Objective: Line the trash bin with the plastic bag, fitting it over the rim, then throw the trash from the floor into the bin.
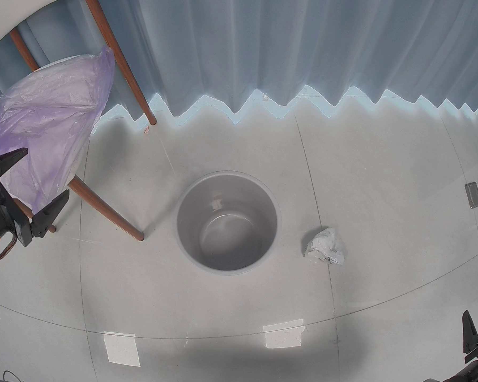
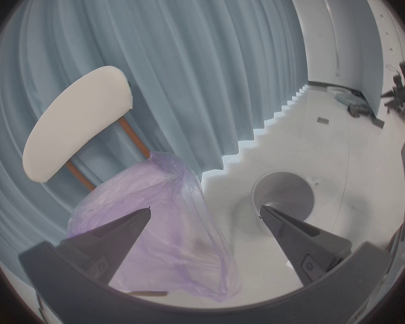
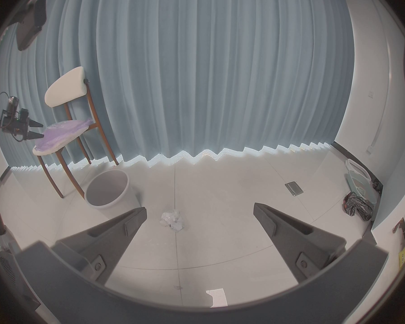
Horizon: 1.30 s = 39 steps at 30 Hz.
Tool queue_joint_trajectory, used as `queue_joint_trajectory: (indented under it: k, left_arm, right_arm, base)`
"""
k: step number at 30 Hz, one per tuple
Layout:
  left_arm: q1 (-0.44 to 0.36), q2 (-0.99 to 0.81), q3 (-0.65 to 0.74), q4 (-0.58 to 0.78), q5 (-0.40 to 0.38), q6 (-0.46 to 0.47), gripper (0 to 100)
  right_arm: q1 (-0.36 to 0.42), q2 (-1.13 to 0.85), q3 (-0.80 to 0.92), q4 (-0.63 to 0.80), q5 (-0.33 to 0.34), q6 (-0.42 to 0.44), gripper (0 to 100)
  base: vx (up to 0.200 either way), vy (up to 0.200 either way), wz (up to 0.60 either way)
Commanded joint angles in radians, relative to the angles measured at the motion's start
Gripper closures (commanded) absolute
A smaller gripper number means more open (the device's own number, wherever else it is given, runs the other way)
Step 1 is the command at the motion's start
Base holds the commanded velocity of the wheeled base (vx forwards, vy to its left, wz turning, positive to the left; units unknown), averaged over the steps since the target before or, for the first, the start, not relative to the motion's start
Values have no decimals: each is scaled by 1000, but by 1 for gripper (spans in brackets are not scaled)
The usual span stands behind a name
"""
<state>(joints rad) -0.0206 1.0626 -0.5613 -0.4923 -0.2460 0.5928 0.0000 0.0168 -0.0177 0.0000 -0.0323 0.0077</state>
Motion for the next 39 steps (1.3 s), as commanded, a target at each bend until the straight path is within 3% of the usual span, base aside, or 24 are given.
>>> queue_joint_trajectory:
  k: [1, 14, 19, 27, 29, 32, 39]
  left_arm:
    - [-7, 83, -19, -9, 7, 38, 0]
    - [1, 223, -167, -18, 48, 121, 0]
    - [-5, 261, -178, -18, 37, 180, 0]
    - [4, 321, -198, -29, 47, 186, 0]
    - [7, 336, -207, -41, 56, 185, 0]
    - [24, 358, -213, -88, 139, 185, 0]
    - [31, 395, -241, -104, 159, 185, 0]
  right_arm:
    - [0, -17, 18, 0, 0, 0, 0]
    - [0, -17, 18, 0, 0, 0, 0]
    - [0, -17, 18, 0, 0, 0, 0]
    - [0, -17, 18, 0, 0, 0, 0]
    - [0, -17, 18, 0, 0, 0, 0]
    - [0, -17, 18, 0, 0, 0, 0]
    - [0, -17, 18, 0, 0, 0, 0]
  base:
    - [0, 0, 0]
    - [0, 0, 0]
    - [0, 0, 0]
    - [0, 0, 0]
    - [0, 0, 0]
    - [0, 0, 0]
    - [0, 0, 0]
